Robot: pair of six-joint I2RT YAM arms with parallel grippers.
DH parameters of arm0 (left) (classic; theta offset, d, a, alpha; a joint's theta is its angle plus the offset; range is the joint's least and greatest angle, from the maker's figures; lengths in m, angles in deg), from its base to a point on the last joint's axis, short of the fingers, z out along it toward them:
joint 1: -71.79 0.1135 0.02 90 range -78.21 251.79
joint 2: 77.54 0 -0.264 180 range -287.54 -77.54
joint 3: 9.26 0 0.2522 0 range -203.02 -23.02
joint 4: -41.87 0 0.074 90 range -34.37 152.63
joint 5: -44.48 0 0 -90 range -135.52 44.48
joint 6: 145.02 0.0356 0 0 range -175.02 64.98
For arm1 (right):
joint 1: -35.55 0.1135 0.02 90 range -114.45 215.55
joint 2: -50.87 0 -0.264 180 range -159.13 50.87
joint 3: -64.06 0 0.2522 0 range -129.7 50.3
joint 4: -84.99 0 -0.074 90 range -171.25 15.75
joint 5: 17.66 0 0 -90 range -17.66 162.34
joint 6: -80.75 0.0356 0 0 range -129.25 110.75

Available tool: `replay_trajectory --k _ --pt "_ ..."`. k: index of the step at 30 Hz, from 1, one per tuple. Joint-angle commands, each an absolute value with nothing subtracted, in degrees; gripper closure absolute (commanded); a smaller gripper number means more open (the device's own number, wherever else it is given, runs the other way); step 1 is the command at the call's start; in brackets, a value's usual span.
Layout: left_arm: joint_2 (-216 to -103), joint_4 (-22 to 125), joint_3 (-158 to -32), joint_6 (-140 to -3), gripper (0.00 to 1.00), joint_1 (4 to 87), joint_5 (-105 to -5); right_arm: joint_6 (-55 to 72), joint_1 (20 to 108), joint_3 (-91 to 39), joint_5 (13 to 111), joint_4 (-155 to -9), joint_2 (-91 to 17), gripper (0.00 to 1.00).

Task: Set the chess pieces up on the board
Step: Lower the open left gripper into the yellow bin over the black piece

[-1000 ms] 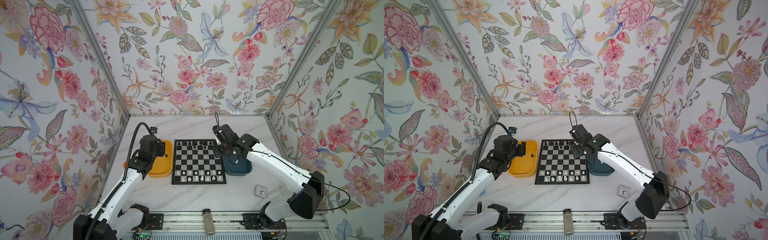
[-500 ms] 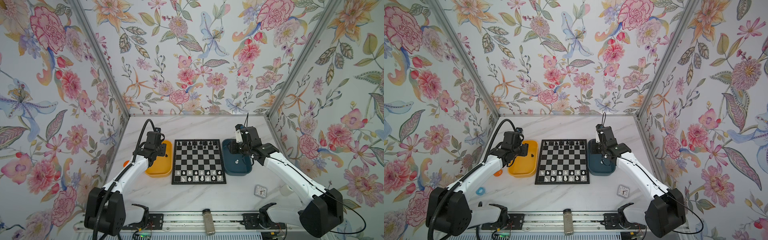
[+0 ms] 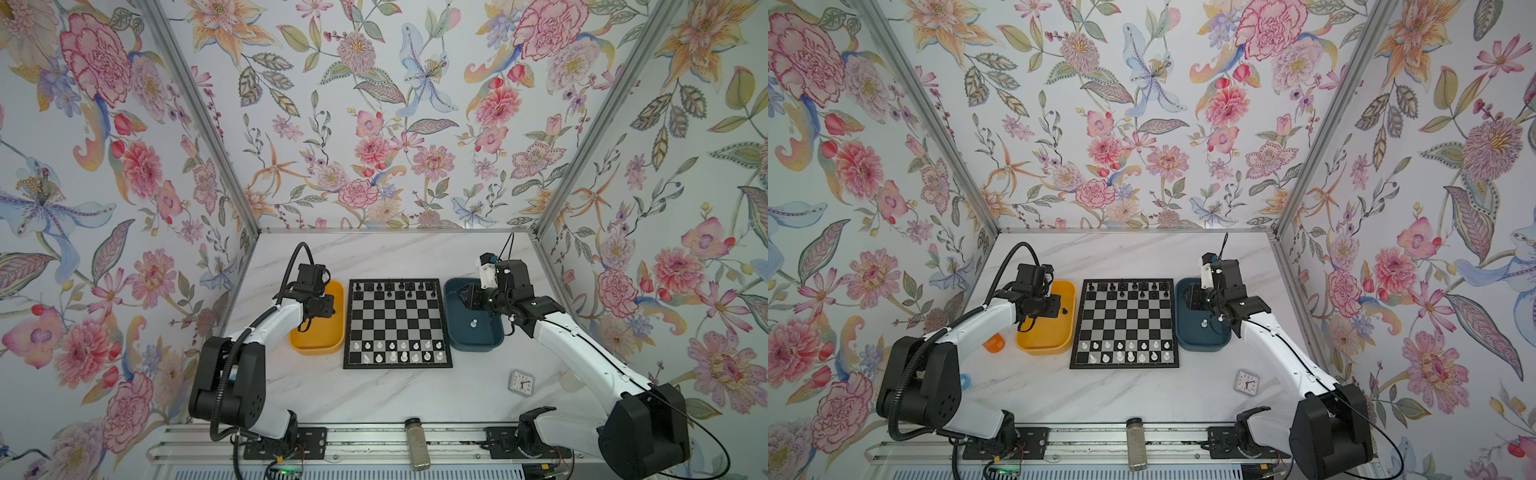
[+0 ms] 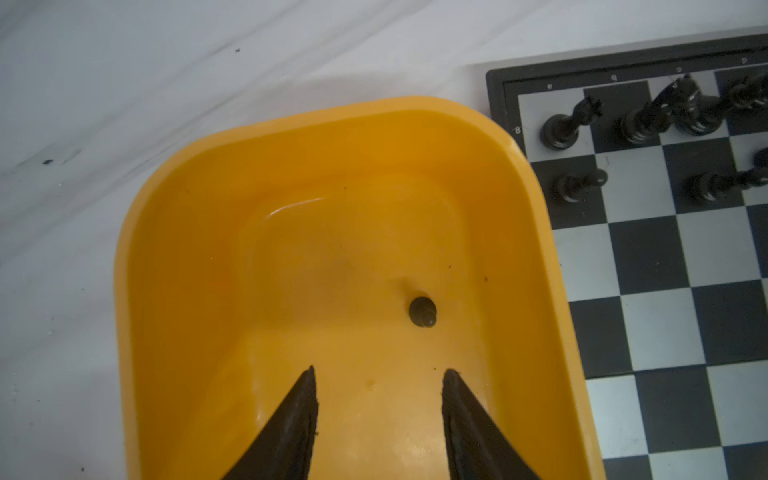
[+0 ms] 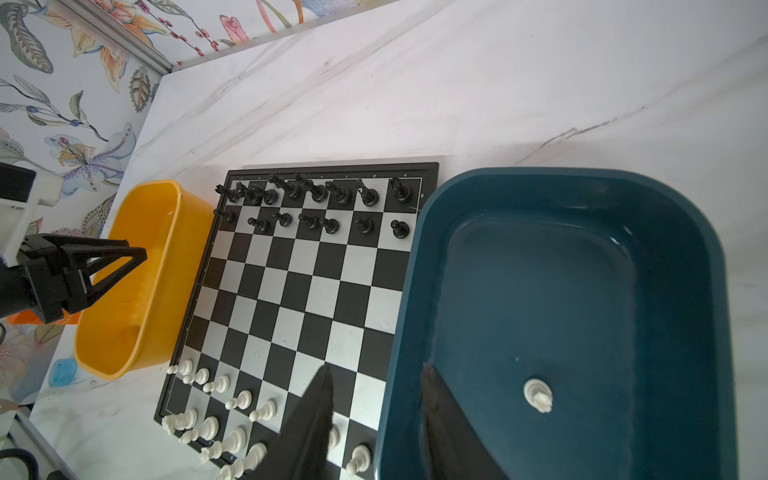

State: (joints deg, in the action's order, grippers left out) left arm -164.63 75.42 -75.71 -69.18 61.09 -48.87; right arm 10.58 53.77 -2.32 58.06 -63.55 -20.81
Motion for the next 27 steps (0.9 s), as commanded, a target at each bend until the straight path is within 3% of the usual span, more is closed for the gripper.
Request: replay_trajectory --k 1,12,27 --pt "-166.00 74.09 -77.08 -69.26 0.53 62.27 -52.74 11.18 53.25 -1.51 56.02 -65.85 -21.71 0.63" --pt "-170.37 73.78 -78.25 -69.01 0.57 62.91 -57.20 11.25 52.73 -1.43 54.87 -66.48 -23.33 0.64" --pt "-173.85 73.91 -79.34 -69.96 0.65 62.93 -55.89 11.34 52.21 -0.95 54.48 -66.93 -23.74 0.64"
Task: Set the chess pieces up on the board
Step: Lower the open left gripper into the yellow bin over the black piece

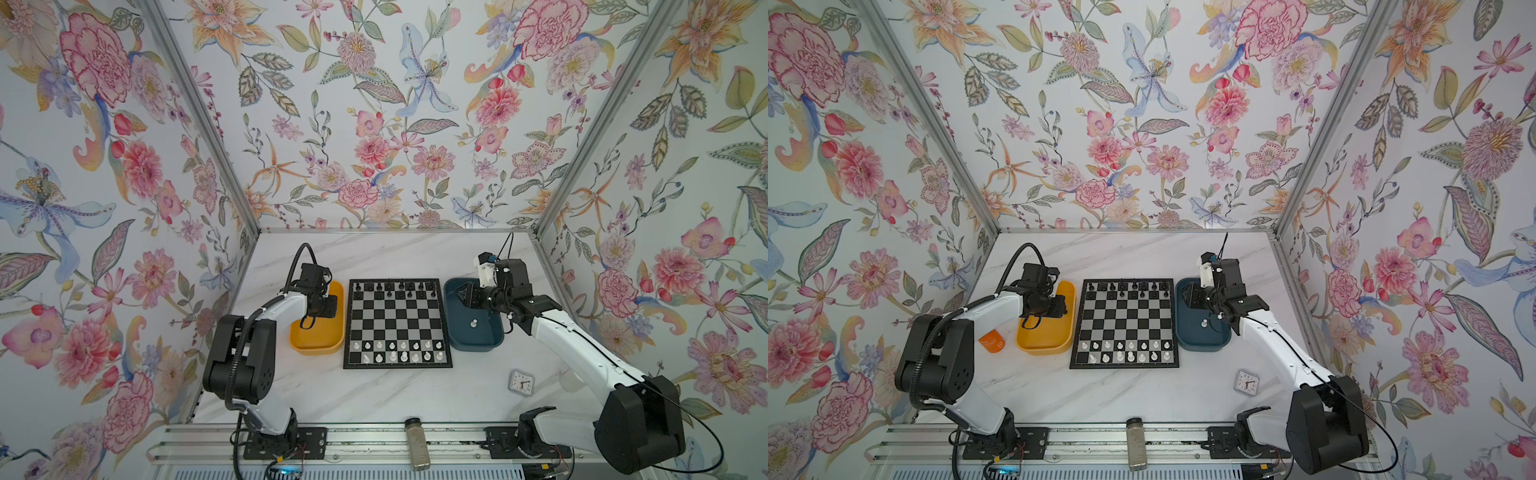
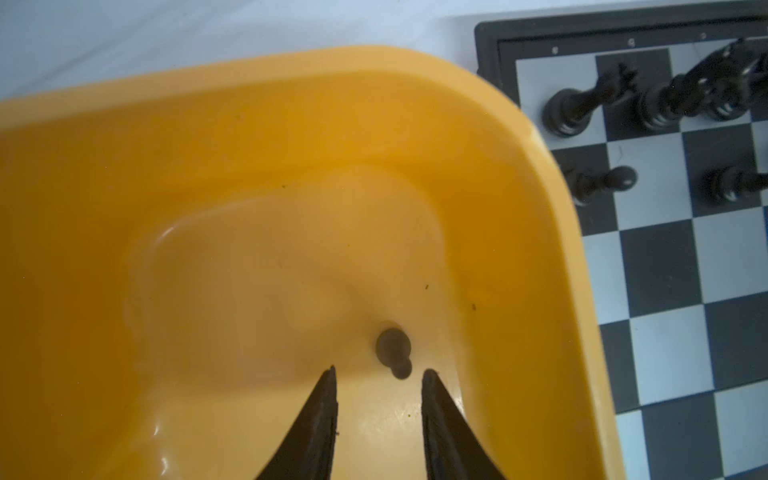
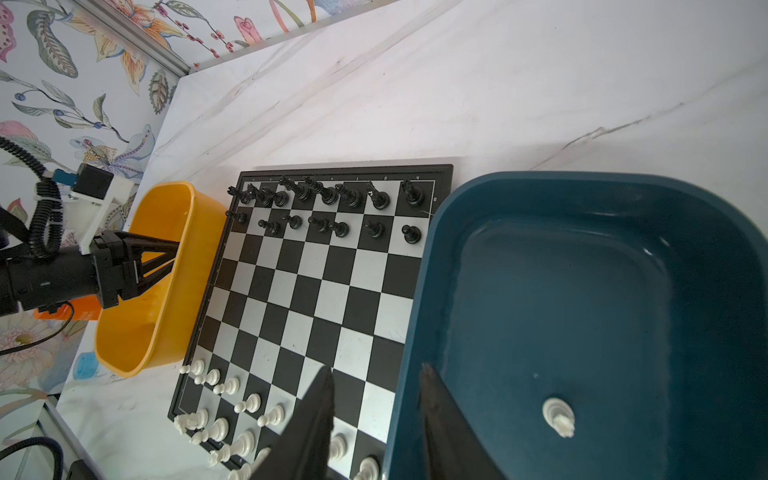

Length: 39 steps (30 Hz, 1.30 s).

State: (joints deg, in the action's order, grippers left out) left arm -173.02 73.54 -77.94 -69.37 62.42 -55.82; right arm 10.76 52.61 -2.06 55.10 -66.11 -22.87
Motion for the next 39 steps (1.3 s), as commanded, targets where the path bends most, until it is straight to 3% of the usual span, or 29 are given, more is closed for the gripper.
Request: replay_trajectory --k 1,18,39 --pt "-174.00 73.83 -79.36 -70.05 0.65 62.91 -55.75 11.33 52.23 -1.00 54.43 -66.99 -23.75 0.64" --pt "-175.55 72.75 -80.39 -70.32 0.67 61.91 -56.15 11.93 52.02 -0.41 54.39 -67.75 -23.90 0.64" --pt "-177.81 73.29 -81.82 -70.23 0.77 60.80 -55.71 12.11 51.80 -0.21 54.00 -68.13 -24.71 0.65"
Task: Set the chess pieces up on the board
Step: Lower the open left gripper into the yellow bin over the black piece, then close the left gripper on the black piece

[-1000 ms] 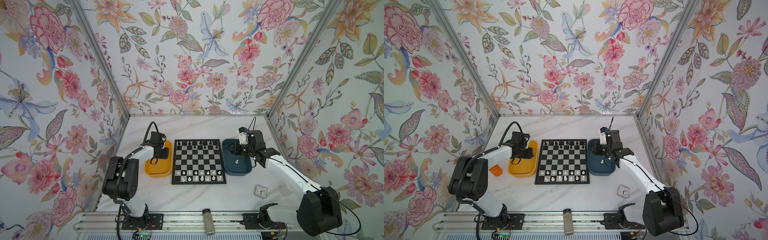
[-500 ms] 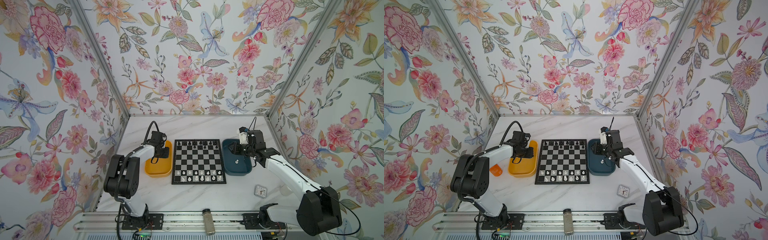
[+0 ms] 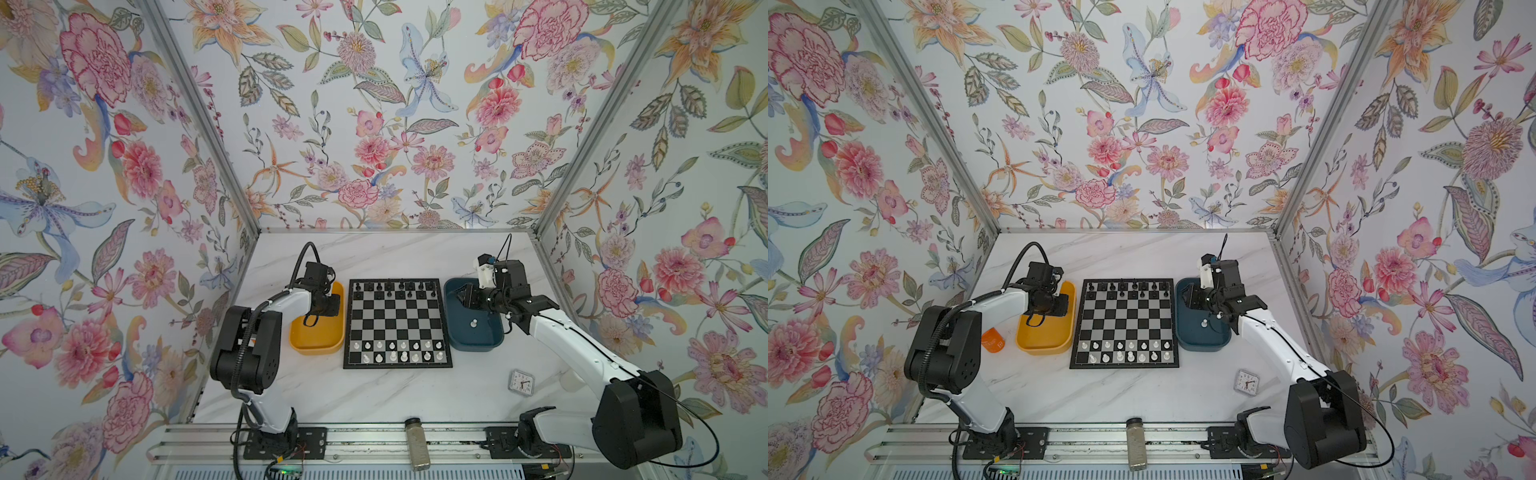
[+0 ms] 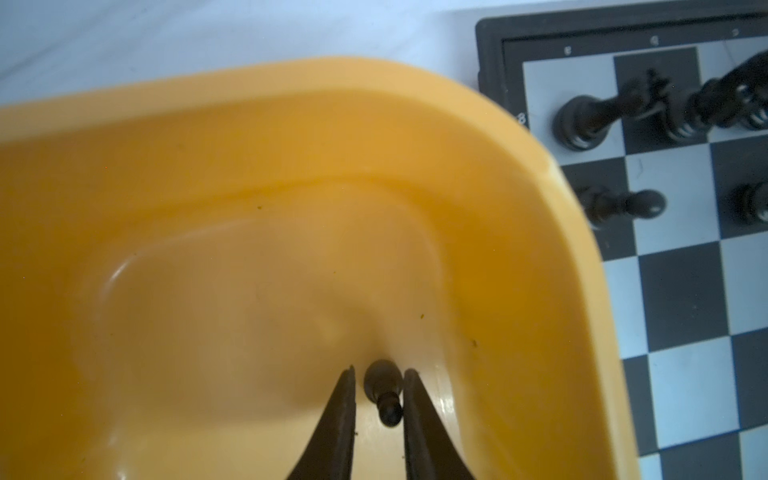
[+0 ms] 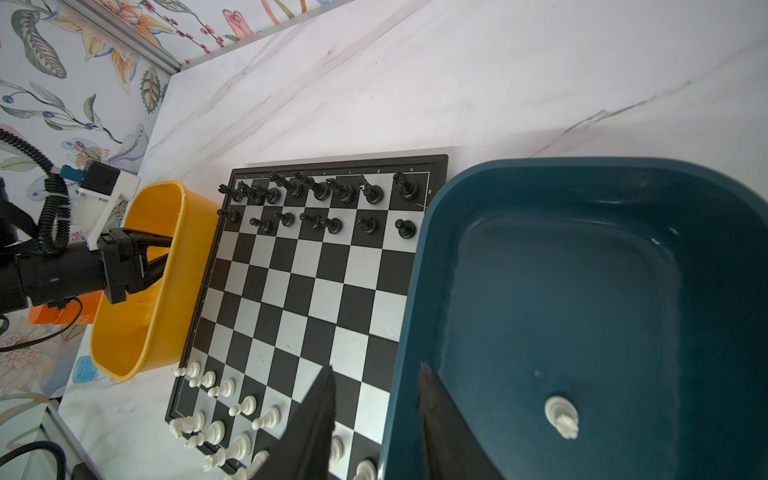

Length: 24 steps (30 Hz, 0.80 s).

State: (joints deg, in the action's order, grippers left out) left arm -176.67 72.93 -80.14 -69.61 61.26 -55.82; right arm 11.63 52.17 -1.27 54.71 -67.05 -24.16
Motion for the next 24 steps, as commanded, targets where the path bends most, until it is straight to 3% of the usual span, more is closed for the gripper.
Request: replay_trajectory --k 1,15,20,24 --pt "-177.82 73.29 -81.82 -70.23 0.78 60.79 -55.71 12.11 51.75 -0.24 54.04 -68.12 -24.72 0.65" --pt "-177.95 73.46 -81.99 -70.16 0.89 60.63 -55.54 12.27 51.69 -0.23 53.86 -68.15 -24.71 0.65" --pt "-177.17 74.27 -82.38 -70.23 1.00 60.45 -54.93 12.32 51.66 -0.19 53.87 -68.17 -24.81 0.65" --pt "-175.16 76.22 -83.78 -70.10 1.00 59.93 -53.12 12.23 51.65 -0.23 53.72 -68.10 -24.81 0.65"
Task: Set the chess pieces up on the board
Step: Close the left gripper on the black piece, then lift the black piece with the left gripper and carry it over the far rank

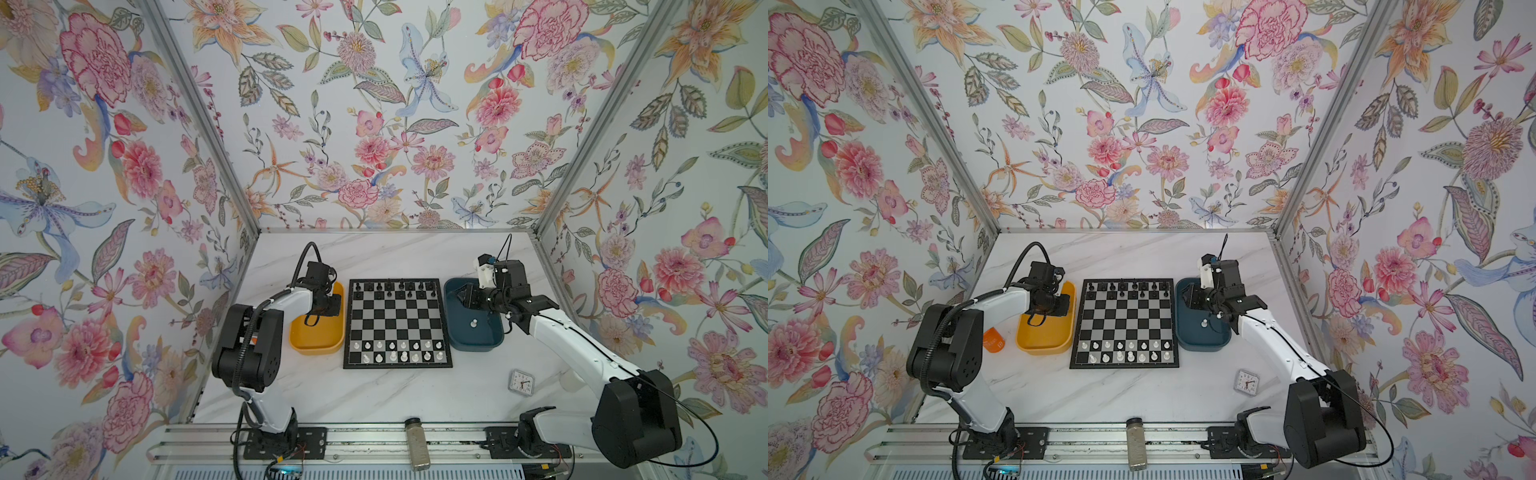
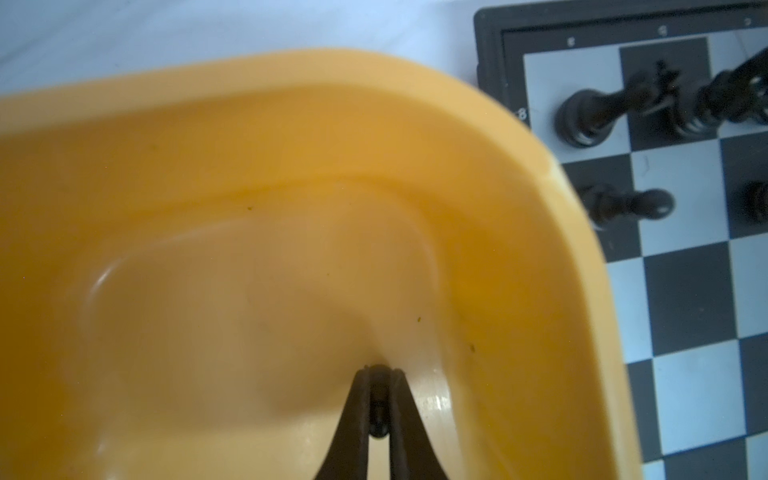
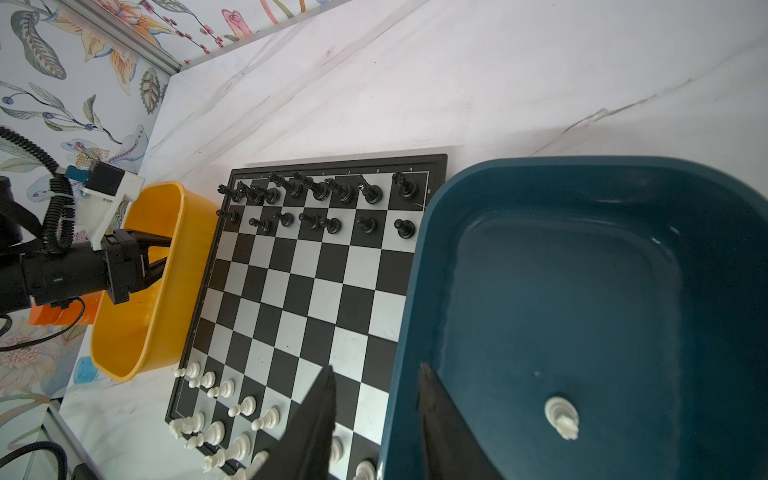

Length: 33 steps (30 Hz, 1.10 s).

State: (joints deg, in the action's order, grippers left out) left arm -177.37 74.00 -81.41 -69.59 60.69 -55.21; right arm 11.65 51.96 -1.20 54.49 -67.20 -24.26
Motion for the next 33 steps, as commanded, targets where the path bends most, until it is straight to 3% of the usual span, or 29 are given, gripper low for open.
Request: replay_trajectory --k 1,13,33 --pt "-174.18 76.68 -84.16 -70.05 1.00 59.75 -52.71 12.20 51.68 -0.24 53.71 -68.14 -24.79 0.65" --pt "-164.98 81.11 -91.76 -70.23 1.00 52.88 -50.09 12.12 51.53 0.09 53.19 -68.15 -24.19 0.65" --pt "-175.72 78.89 -96.07 -71.02 1.00 45.34 -51.04 12.34 51.47 0.48 52.70 -68.49 -24.39 0.65"
